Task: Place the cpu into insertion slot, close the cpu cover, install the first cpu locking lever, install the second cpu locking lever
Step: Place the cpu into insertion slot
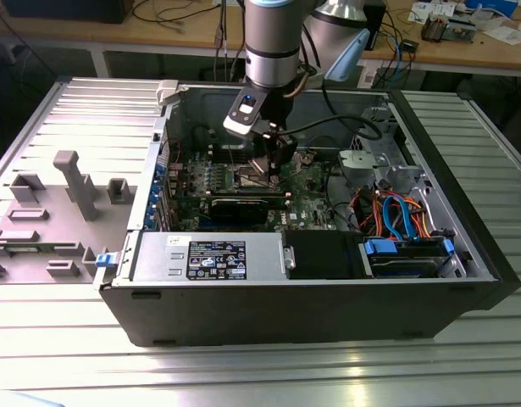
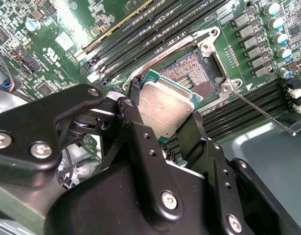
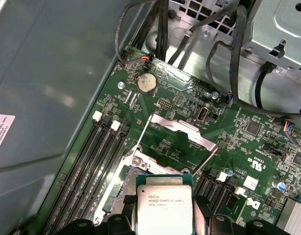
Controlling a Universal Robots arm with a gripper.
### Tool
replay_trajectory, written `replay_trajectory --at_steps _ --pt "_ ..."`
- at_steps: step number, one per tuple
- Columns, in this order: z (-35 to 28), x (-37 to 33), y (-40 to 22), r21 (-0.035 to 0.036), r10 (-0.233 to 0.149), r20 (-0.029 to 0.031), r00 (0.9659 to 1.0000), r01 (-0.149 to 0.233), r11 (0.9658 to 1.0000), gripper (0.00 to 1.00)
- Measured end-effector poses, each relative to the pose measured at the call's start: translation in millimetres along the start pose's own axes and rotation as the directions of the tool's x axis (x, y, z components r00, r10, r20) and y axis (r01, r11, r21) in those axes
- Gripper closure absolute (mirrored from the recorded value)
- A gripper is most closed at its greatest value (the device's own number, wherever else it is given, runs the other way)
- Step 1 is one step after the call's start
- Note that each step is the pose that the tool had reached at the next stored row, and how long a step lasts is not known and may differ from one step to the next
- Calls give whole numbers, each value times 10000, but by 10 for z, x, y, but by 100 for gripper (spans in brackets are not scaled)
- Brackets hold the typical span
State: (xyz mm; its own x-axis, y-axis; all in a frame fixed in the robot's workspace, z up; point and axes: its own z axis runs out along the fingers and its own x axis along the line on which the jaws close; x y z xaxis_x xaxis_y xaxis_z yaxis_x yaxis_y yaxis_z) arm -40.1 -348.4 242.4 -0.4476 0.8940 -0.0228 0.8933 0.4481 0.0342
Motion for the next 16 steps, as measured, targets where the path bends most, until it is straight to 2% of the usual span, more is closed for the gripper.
replay_trajectory --at_steps 16 --pt "15 0 -1 22 454 41 9990 -454 9990 45"
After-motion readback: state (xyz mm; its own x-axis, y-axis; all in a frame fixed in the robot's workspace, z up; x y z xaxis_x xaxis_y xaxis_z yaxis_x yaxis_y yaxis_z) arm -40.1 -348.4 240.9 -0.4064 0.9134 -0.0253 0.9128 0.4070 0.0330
